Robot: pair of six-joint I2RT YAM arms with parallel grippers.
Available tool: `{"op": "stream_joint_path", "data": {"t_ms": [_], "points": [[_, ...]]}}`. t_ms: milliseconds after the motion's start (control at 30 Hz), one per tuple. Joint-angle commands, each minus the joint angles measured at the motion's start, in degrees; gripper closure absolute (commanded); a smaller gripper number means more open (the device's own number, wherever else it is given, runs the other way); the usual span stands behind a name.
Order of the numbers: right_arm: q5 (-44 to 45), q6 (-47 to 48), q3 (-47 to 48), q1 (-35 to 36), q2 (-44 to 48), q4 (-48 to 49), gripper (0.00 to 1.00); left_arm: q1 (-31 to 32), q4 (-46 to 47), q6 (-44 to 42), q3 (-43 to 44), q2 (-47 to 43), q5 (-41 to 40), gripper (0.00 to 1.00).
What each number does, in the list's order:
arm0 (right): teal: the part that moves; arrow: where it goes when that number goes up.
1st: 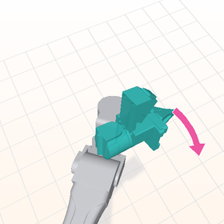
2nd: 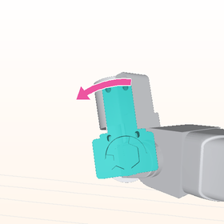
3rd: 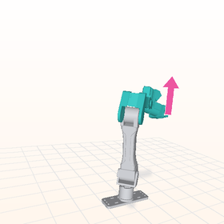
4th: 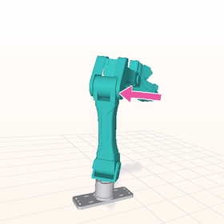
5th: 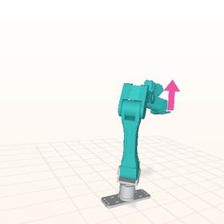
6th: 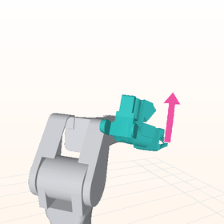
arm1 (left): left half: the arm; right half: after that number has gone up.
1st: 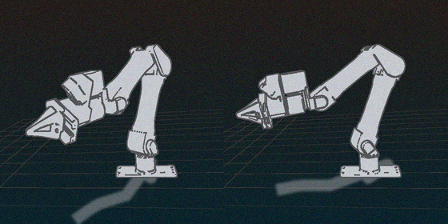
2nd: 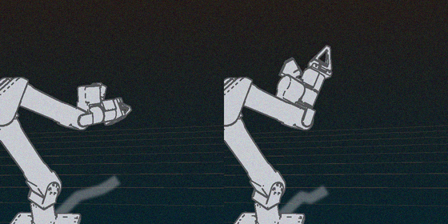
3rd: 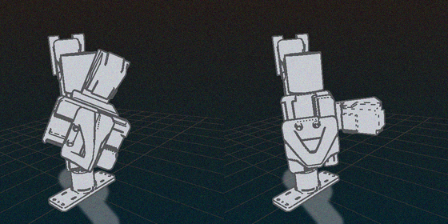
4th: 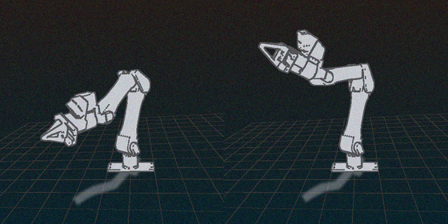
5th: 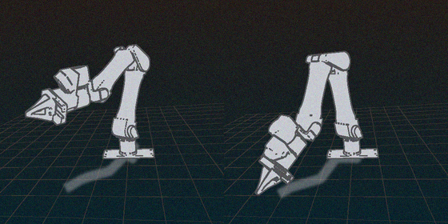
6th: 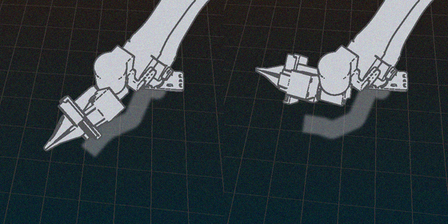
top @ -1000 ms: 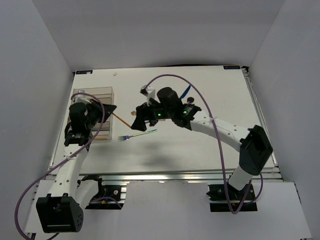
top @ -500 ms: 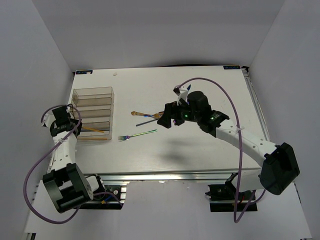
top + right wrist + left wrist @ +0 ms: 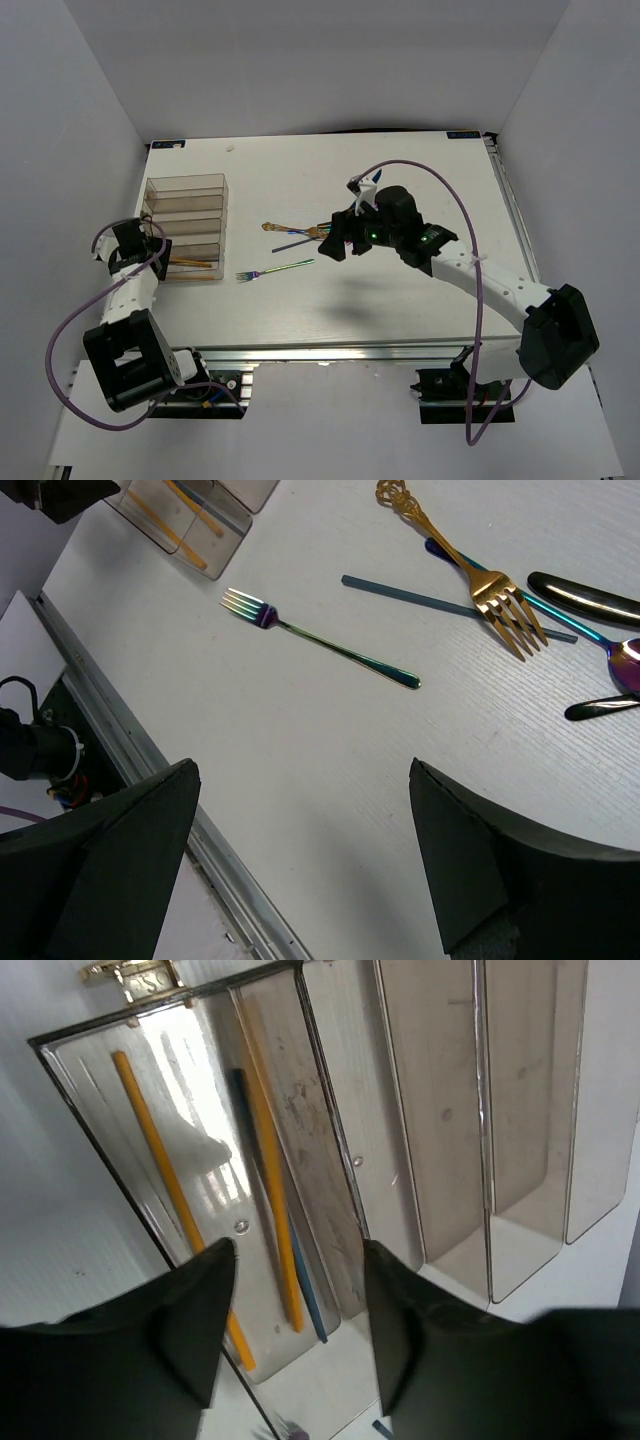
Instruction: Sort the eating utensils into containers
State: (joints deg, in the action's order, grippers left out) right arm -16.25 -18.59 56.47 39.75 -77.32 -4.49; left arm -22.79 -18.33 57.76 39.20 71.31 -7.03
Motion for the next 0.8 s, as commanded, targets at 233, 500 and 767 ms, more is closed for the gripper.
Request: {"op": "stream_joint_path", "data": {"t_ms": [233,500,767], "points": [[8.7,4.6,9.4,1.1,-11.1,-5.3,0.1,-0.2,-2.0,-7.9,1.7,-11.2,5.4,0.11],[27.1,-3.1,21.7,5.3,-24.5,-13.8,0.11,2.1,-8.0,-27.6,6.2,-13.9,14.8,0.02],[27.5,-17.7,4.3,0.3,-13.5,-2.1,0.11,40.3,-11.2,-38.1,19.1,-1.6,-2.4,0.02]]}}
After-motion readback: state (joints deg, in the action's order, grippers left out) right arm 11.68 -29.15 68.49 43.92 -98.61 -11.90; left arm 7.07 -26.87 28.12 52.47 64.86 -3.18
